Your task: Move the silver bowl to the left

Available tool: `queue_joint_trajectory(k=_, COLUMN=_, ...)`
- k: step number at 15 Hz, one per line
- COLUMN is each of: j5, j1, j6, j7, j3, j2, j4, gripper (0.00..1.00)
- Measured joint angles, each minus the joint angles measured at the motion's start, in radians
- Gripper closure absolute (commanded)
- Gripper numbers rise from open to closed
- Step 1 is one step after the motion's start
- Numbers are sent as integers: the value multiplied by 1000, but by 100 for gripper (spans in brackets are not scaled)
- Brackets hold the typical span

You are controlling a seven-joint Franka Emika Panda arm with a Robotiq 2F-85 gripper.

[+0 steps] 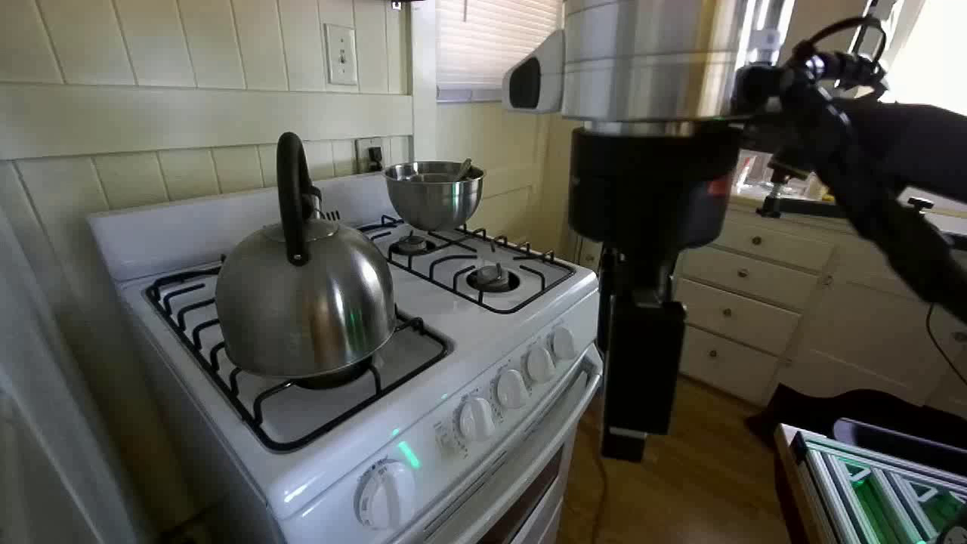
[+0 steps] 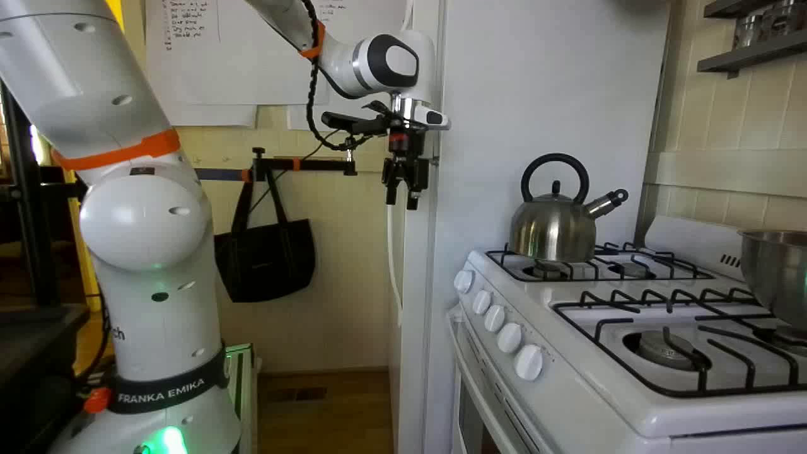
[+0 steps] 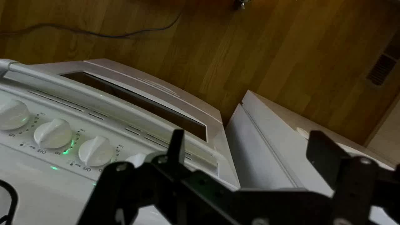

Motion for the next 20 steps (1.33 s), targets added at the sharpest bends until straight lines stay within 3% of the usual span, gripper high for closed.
queue_joint_trajectory(k=4, j5=-2, j1=-1, j6=0, j7=1, j3=-2, j2=0, j4=0, gripper=0)
queue_joint_trajectory(k=7, j5=-27, j1=-39, j6=12, j7=56, j3=-32, j2=-10, j4=-2, gripper=0)
queue_joint_trajectory(k=14, j5=-156, j1=-234, j6=47, j7=76, j3=-205, j2=-122, j4=12, gripper=0)
queue_joint_trajectory(k=20, j5=-353, j1=-386, j6=54, j7=80, j3=-269, j2=-145, j4=226, gripper=0)
